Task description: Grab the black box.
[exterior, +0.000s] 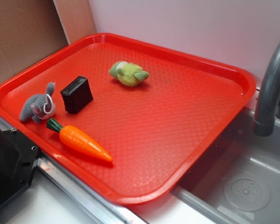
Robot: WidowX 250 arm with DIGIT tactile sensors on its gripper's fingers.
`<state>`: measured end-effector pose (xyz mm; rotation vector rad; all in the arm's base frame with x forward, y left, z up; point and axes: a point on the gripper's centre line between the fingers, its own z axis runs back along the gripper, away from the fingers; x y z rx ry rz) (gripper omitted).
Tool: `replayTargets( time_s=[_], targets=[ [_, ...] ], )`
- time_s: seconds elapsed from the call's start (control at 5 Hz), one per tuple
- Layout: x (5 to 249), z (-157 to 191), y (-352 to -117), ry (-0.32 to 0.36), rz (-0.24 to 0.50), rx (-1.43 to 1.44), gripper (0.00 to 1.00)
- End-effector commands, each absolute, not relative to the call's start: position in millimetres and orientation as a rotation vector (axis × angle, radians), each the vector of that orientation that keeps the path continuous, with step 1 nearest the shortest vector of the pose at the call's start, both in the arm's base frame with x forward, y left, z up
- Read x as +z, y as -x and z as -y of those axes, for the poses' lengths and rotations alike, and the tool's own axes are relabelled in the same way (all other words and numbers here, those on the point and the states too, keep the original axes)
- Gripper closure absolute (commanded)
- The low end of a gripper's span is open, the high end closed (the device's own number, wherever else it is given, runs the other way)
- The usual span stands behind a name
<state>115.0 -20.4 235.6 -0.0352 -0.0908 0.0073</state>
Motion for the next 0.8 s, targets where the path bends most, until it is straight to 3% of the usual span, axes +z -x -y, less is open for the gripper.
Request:
replayTargets(
  time_s=[0.0, 0.2, 0.6],
  targets=[
    [236, 20, -115, 0.035, 0.091, 0.007, 0.00],
    [206, 11, -137, -0.045, 0.082, 0.032, 0.00],
    [134, -11, -179, -0.064, 0.086, -0.019, 0.00]
  ],
)
